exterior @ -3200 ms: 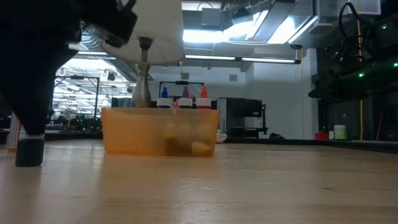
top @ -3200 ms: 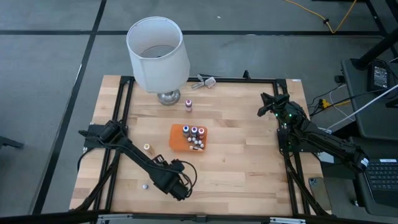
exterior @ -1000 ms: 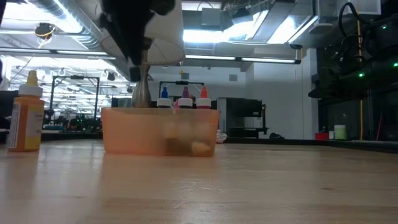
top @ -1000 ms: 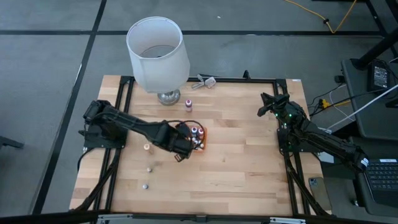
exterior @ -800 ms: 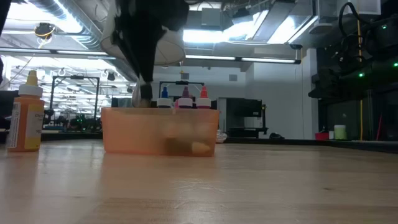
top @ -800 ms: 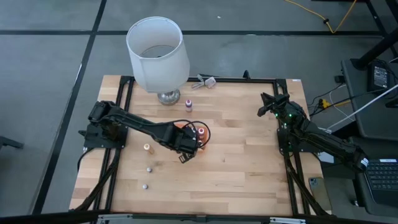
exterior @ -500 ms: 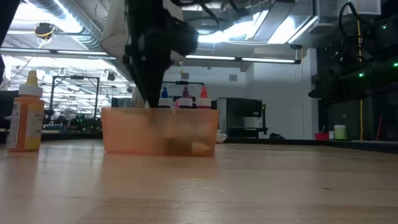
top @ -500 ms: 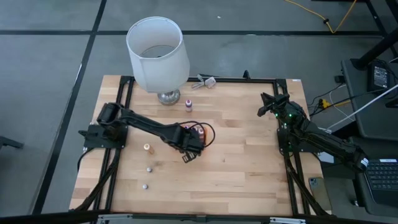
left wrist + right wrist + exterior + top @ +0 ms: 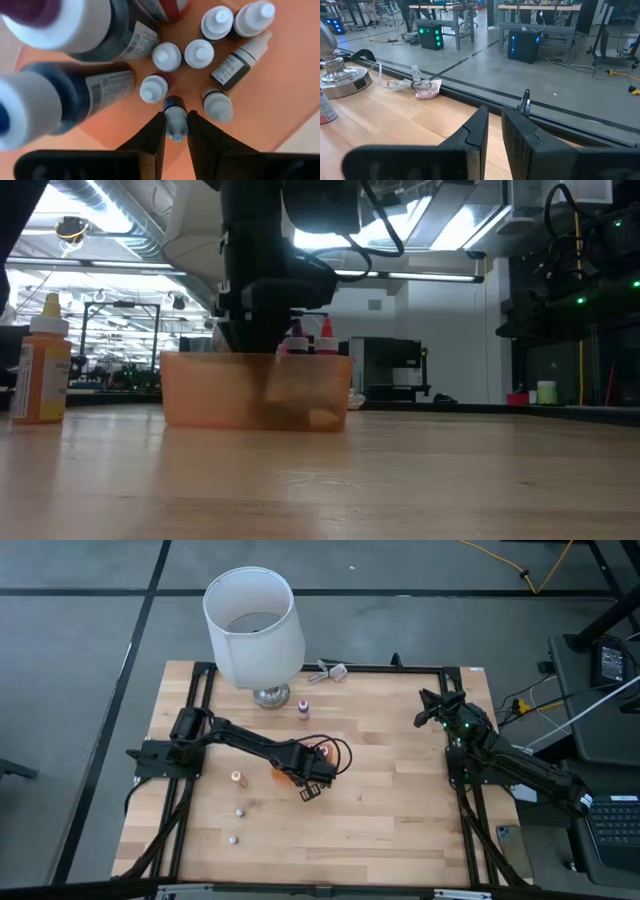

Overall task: Pick & Place food coloring
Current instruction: Put the small blue food coloring bottle into the orange bin, then put the small red food coloring bottle into the orange bin

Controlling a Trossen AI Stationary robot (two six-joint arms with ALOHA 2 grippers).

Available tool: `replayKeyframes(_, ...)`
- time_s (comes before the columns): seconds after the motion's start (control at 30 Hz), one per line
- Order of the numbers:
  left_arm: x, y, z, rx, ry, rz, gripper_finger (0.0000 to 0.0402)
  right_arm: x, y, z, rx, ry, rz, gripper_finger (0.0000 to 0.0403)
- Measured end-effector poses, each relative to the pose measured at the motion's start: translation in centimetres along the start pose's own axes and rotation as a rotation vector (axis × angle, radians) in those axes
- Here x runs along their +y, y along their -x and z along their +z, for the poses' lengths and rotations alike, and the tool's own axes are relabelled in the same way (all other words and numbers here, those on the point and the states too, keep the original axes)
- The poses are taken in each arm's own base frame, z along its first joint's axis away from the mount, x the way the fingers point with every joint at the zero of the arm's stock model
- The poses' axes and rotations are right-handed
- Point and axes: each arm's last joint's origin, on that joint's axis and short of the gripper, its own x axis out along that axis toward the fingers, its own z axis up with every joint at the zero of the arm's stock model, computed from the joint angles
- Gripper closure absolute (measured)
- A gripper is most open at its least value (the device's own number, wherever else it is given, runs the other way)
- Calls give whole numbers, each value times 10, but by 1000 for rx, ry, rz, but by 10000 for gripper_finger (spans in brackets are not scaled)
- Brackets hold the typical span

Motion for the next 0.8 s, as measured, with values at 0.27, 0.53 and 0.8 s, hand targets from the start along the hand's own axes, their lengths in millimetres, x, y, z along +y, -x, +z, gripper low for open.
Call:
replayKeyframes(0.27, -1, -1, 0, 2, 0, -6, 326, 0, 0, 0, 1, 0, 0, 345)
replayKeyframes(0.53, 4, 2, 2, 7, 26, -4, 287, 0, 0, 0, 0, 0, 0, 345)
replayKeyframes(0.8, 9, 24, 1, -37, 59, -40, 237, 0, 0, 0, 0, 0, 0, 345)
